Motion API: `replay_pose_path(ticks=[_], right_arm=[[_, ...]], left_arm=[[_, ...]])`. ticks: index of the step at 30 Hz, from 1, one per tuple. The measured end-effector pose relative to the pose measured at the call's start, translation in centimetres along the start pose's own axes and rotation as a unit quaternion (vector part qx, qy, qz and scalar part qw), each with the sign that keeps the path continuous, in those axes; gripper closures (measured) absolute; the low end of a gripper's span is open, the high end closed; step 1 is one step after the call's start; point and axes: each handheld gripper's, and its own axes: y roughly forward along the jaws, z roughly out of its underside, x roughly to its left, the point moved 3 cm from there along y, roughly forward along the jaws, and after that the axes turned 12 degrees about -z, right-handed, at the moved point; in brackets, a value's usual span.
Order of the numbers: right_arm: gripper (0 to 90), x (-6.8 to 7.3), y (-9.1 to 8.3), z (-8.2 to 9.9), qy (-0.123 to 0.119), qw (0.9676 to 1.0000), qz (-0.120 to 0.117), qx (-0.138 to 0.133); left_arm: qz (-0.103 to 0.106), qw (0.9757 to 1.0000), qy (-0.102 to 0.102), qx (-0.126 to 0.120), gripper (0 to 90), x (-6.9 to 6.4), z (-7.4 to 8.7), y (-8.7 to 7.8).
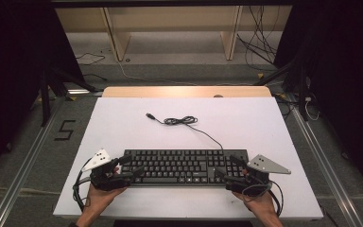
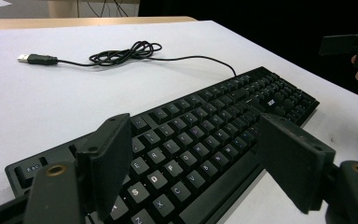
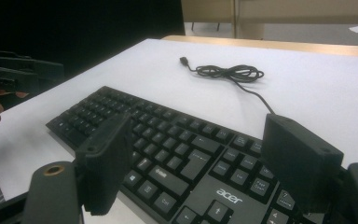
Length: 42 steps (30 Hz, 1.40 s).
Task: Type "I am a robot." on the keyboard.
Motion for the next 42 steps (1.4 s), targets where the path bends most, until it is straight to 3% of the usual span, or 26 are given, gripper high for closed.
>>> replay_pose_path(ticks=[14,28,33,42], right_arm=[[26.2,0.5,0.9,-0.2,-0.002,0.9999,-0.011,0.003],[27.0,1.8,5.9,-2.0,-0.02,0.9983,-0.047,0.029],[28.4,1.8,7.0,-2.4,-0.018,0.9979,-0.05,0.037],[39.9,1.9,10.1,-2.7,-0.016,0.9954,-0.055,0.077]], left_arm=[[-0.002,1.0,-0.001,0.001,26.5,0.0,0.0,0.0],[-0.007,0.9999,-0.008,0.002,26.5,0.2,0.0,0.0],[-0.009,0.9999,-0.01,0.003,26.5,0.4,0.0,-0.1],[-0.012,0.9998,-0.013,0.003,26.5,0.4,0.0,-0.2]])
